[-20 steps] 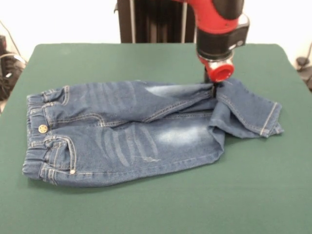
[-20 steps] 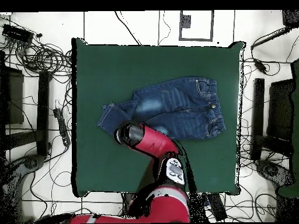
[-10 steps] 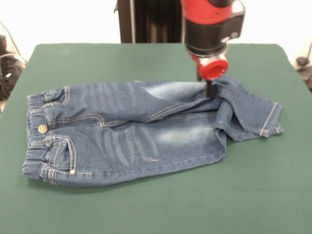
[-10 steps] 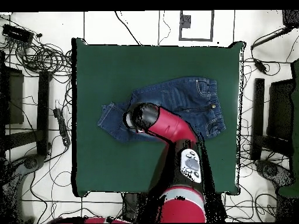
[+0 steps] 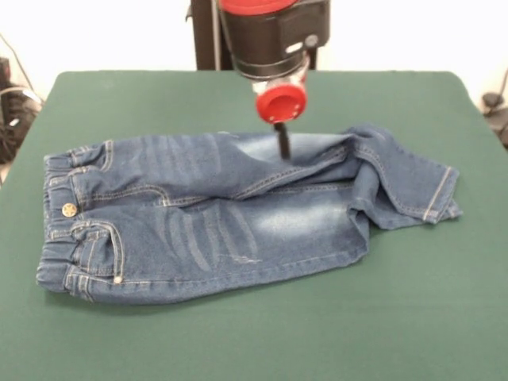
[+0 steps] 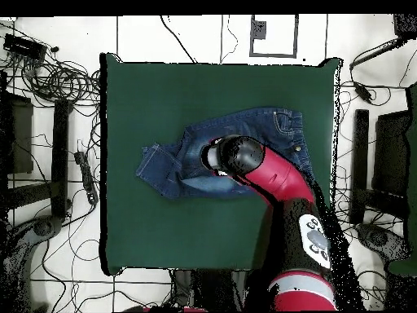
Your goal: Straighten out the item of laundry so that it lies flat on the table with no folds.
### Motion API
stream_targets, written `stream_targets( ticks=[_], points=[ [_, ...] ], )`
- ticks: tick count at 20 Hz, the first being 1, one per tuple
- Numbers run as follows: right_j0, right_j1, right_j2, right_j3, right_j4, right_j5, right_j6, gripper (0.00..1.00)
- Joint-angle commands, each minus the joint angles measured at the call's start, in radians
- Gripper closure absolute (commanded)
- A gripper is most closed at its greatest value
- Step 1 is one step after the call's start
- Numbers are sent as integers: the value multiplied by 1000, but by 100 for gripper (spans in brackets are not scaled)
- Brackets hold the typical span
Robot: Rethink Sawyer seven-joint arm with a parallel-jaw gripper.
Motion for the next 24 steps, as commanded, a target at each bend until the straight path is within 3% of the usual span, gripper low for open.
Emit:
stream_targets(
  ticks=[1,5,15,24],
  points=[
    [98,98,23,-67,-94,-105,40,0],
    [144,136,-51,-183,-111,-30,92,0],
    [188,334,-93,-503,-76,88,170,0],
    [211,411,-70,-579,-21,118,215,0]
  ],
)
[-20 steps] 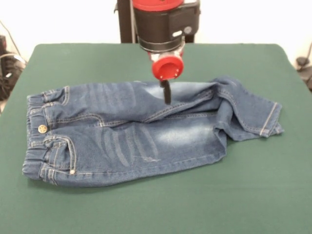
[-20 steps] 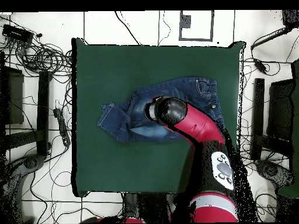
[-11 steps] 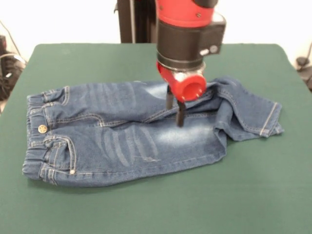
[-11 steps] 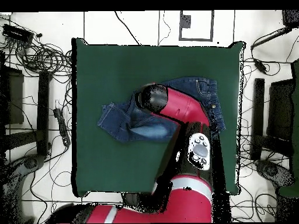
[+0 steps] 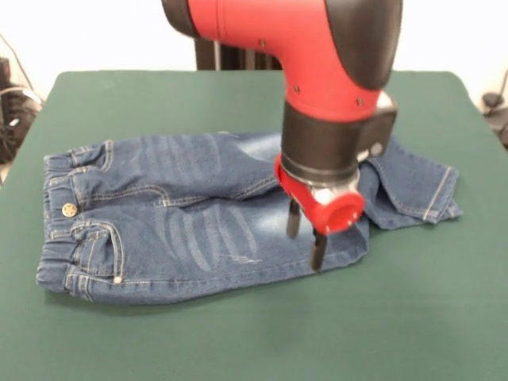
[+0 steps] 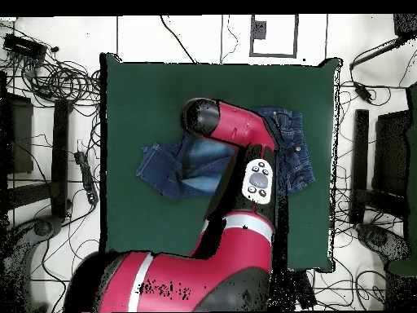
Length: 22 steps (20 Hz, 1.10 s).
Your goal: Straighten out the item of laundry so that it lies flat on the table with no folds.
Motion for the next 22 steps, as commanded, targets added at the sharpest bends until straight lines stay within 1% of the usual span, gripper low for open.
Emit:
stream_targets(
  ticks=[1,4,6,11,17,20,22],
  points=[
    [49,114,39,-109,63,152,226,0],
    [86,132,-2,-145,73,194,277,0],
    [107,128,-26,-148,77,215,296,0],
    [149,99,-33,-92,99,207,330,0],
    [175,93,-50,-78,136,205,349,0],
    [177,84,-51,-70,156,211,340,0],
    [174,95,-51,-78,168,208,332,0]
  ],
)
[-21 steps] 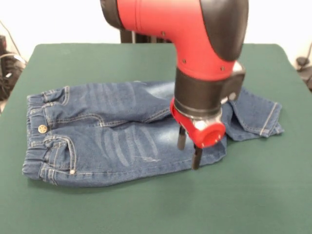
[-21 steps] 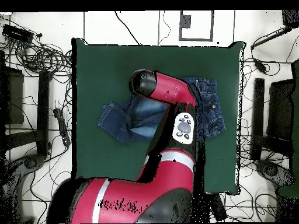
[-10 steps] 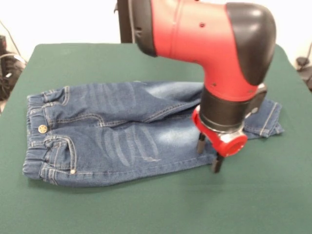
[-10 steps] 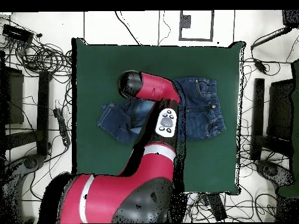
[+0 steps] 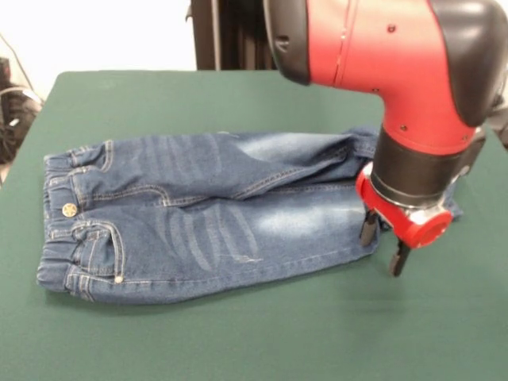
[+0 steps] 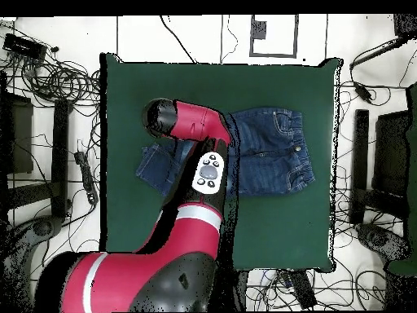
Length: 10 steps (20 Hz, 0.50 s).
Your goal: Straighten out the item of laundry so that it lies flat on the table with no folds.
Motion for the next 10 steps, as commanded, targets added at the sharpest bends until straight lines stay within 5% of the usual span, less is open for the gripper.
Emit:
stream_targets(
  ticks=[1,10],
  points=[
    [21,-11,23,20,81,111,322,0],
    [35,6,8,0,106,158,339,0]
  ],
)
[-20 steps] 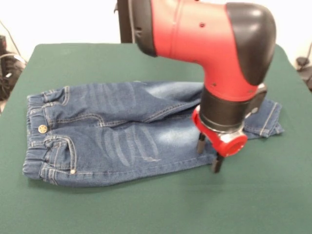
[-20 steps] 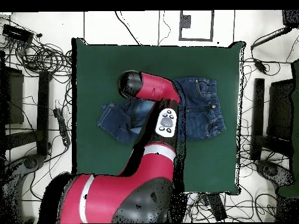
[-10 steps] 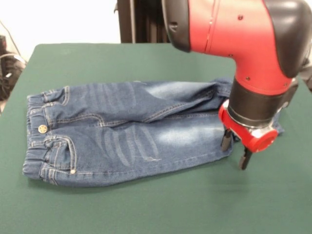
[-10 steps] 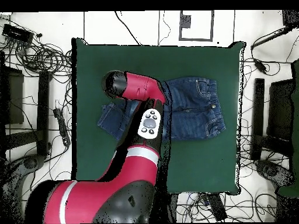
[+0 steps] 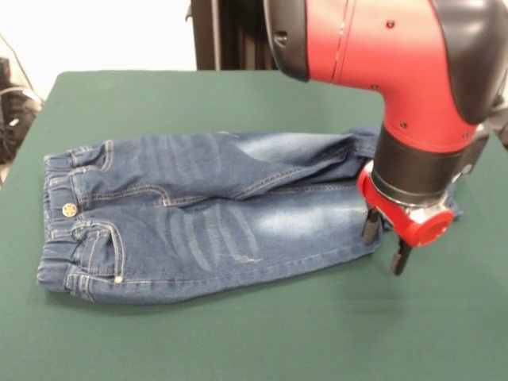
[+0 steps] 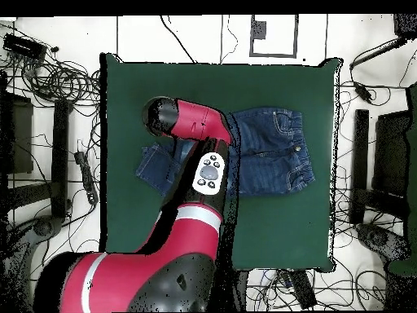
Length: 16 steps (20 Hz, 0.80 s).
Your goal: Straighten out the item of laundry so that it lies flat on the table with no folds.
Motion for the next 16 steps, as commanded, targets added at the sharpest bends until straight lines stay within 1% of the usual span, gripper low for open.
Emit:
stream_targets(
  ticks=[1,5,6,7,12,16],
  points=[
    [38,3,22,3,77,163,344,0],
    [46,-15,47,24,116,230,380,0],
    [44,-22,59,34,127,230,378,0],
    [47,-26,53,34,127,252,381,0],
    [55,-32,9,17,117,272,379,0],
    [50,-67,-11,25,104,304,359,0]
  ],
)
